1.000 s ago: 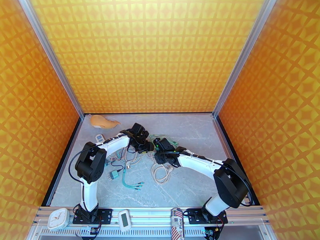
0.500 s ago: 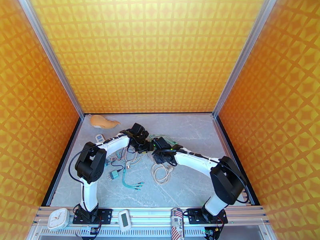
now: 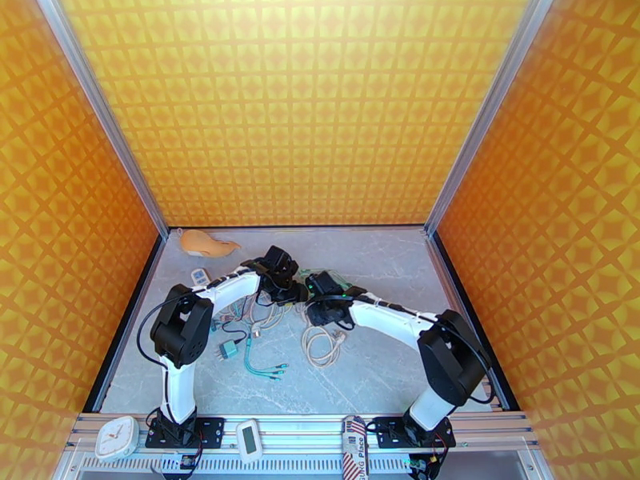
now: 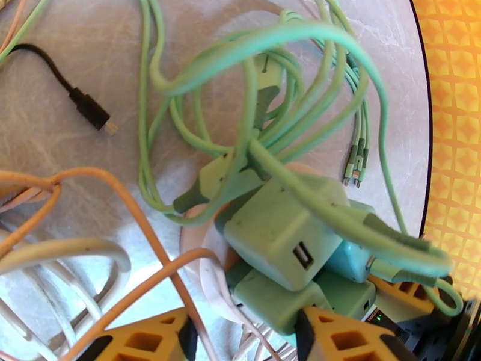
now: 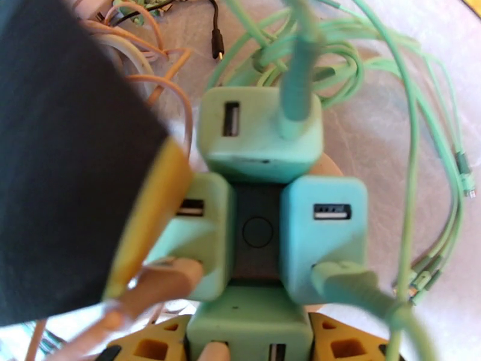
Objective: Pull the plug off the socket
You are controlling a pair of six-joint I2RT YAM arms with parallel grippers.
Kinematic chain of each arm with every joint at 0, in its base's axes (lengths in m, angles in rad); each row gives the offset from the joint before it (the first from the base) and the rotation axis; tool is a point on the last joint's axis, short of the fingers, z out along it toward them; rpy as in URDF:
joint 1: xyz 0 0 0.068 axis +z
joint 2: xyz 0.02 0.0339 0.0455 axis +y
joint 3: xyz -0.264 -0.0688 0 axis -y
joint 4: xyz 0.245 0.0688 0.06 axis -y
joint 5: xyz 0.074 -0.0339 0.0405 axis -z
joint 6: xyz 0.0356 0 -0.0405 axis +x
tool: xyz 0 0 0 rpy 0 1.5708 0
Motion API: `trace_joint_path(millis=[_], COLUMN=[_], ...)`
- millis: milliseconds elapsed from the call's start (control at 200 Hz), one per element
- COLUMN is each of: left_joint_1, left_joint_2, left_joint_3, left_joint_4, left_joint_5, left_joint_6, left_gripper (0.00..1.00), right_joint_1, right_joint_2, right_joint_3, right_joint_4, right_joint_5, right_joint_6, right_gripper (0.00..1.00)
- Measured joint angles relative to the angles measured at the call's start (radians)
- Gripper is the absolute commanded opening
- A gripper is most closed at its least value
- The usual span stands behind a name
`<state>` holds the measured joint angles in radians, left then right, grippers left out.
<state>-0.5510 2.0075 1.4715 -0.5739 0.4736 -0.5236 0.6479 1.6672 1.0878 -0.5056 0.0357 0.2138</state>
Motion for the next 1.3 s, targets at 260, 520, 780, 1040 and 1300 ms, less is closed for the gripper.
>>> trace_joint_path(millis=[260,520,780,1040,1300], left_joint_1=[-0.008,-0.01,-0.01,-0.012,-0.024], left_joint_2=[-0.005,-0.005,0.002,0.003,0.009], left_joint_3=[-0.007,0.002,0.018,0.018,0.016], left_joint_4=[0.02,0.002,-0.027,-0.019,0.008], left_joint_5=[-0.018,-0.027,-0.027,-0.027,-0.038], left_joint_6=[0.0,0.0,0.001,0.001,0.001], left_gripper=[0.47,0.47,0.47,0.47,0.47], right_joint_1=[-0.054,0.032,0.077,0.019,-0.06], right_joint_2=[-0.011,-0.011,-0.005,-0.03,-0.078], right_joint_3=[-0.018,0.0,0.007,-0.009,-0.013], right_joint_4=[0.021,-0.01,-0.023,-0.017,-0.01], right_joint_5=[-0.104,0.047,0.141,0.061,-0.098], right_joint_6=[0.021,-0.014,-0.038,-0.03,0.011], right_gripper=[0.32,0.33,0.3,0.29,0.32])
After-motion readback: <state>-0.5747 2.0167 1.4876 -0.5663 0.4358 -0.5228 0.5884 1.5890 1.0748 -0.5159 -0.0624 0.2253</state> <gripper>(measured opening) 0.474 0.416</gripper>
